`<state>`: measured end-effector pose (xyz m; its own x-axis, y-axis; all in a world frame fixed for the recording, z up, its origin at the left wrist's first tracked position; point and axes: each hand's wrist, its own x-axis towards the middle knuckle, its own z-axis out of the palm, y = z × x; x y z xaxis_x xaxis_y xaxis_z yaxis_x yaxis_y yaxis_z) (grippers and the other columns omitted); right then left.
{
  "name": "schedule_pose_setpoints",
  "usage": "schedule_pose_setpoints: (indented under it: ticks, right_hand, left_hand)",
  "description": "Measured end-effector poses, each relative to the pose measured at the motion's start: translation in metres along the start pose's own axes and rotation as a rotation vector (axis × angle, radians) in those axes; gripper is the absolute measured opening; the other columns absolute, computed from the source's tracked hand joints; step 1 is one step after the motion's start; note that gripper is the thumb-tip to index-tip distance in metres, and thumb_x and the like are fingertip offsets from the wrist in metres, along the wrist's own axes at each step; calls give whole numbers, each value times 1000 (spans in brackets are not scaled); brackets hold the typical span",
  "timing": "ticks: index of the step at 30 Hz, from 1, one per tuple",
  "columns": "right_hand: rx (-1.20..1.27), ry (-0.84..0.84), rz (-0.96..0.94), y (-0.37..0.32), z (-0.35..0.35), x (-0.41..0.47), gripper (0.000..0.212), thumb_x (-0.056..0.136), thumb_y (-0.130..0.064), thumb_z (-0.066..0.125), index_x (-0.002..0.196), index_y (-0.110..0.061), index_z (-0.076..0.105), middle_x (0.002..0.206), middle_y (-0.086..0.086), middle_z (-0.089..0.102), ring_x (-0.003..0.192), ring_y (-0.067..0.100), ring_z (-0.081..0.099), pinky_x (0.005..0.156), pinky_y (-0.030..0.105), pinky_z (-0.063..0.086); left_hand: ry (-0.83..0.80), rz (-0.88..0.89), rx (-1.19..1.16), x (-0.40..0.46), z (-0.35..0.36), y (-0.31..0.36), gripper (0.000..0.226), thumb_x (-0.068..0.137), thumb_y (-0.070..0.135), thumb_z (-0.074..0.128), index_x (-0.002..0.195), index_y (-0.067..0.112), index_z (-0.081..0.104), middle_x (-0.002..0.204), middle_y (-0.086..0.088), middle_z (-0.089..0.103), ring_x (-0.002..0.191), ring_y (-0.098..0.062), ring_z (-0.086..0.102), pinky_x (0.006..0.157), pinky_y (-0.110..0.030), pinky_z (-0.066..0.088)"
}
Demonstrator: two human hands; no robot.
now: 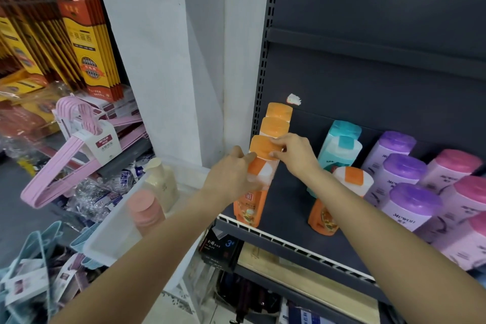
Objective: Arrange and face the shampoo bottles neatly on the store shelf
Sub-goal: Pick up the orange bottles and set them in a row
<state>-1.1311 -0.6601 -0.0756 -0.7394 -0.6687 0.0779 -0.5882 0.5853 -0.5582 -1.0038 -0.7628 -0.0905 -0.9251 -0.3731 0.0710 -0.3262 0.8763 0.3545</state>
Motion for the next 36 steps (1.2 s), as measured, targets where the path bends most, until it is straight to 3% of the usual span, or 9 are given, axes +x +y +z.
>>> schedule_pose_setpoints:
  ticks: [4, 7, 9, 12, 17, 21, 26, 32, 36]
  right_hand:
    - [-14, -6, 10, -2, 0, 0, 47, 89, -16, 63, 133, -10, 52, 131, 9, 54, 117, 23, 52, 95, 27, 40]
    - [-23, 7, 11, -5, 1, 0, 47, 87, -18, 66, 132, -10, 53, 130, 9, 56, 117, 24, 54, 93, 29, 42]
    - [-39, 17, 14, -8, 0, 2, 48, 85, -22, 69, 129, -10, 53, 126, 9, 57, 113, 23, 55, 85, 28, 43]
    - [-37, -8, 18, -12, 2, 6, 53, 83, -27, 71, 129, -12, 47, 124, 9, 56, 111, 23, 54, 77, 25, 39]
    - [42, -73, 61, -15, 7, 6, 54, 88, -23, 65, 137, -14, 42, 131, 11, 51, 119, 26, 50, 87, 28, 40]
    - [126, 9, 95, -11, 8, 2, 56, 85, -21, 68, 136, -13, 46, 132, 12, 52, 119, 27, 51, 85, 27, 40]
    - [214, 103, 75, -8, 1, -9, 58, 85, -20, 68, 138, -17, 45, 135, 10, 50, 124, 26, 48, 96, 32, 40]
    - [371, 275, 27, -19, -40, -12, 52, 82, -20, 72, 130, -19, 55, 128, 4, 57, 119, 22, 51, 94, 33, 45]
    - [491, 412, -19, -29, -70, -19, 47, 81, -18, 72, 127, -17, 58, 126, -1, 59, 114, 15, 53, 96, 30, 44]
  left_hand:
    - [-61, -10, -218, 0, -4, -8, 67, 87, 54, 52, 145, 23, 33, 121, -6, 46, 112, -24, 51, 93, -31, 42]
    - [-76, -115, -502, 6, -6, -10, 59, 87, 53, 53, 136, 20, 48, 129, -6, 54, 118, -23, 52, 94, -30, 41]
    - [-75, -169, -587, 7, -9, -12, 49, 87, 48, 58, 125, 16, 58, 119, -2, 60, 112, -21, 55, 89, -28, 43]
    - [-70, -232, -642, 11, -10, -15, 39, 84, 43, 64, 110, 14, 64, 105, 1, 62, 97, -18, 59, 88, -34, 51]
    - [-13, -283, -574, 13, -7, -10, 42, 82, 45, 66, 106, 10, 63, 93, 2, 60, 83, -14, 55, 64, -19, 44]
    - [-19, -290, -582, 13, -8, -10, 39, 82, 44, 67, 101, 10, 63, 90, 1, 60, 77, -12, 54, 59, -16, 42]
    - [-53, -321, -587, 13, -10, -8, 38, 81, 46, 67, 99, 13, 61, 91, 1, 61, 79, -15, 58, 74, -29, 51]
    - [-98, -364, -558, 15, -19, -6, 41, 84, 50, 61, 97, 12, 61, 96, -6, 66, 85, -21, 62, 85, -35, 53]
    - [-8, -370, -634, 21, -48, 4, 40, 94, 49, 45, 69, 18, 47, 96, -15, 62, 87, -30, 61, 91, -44, 49]
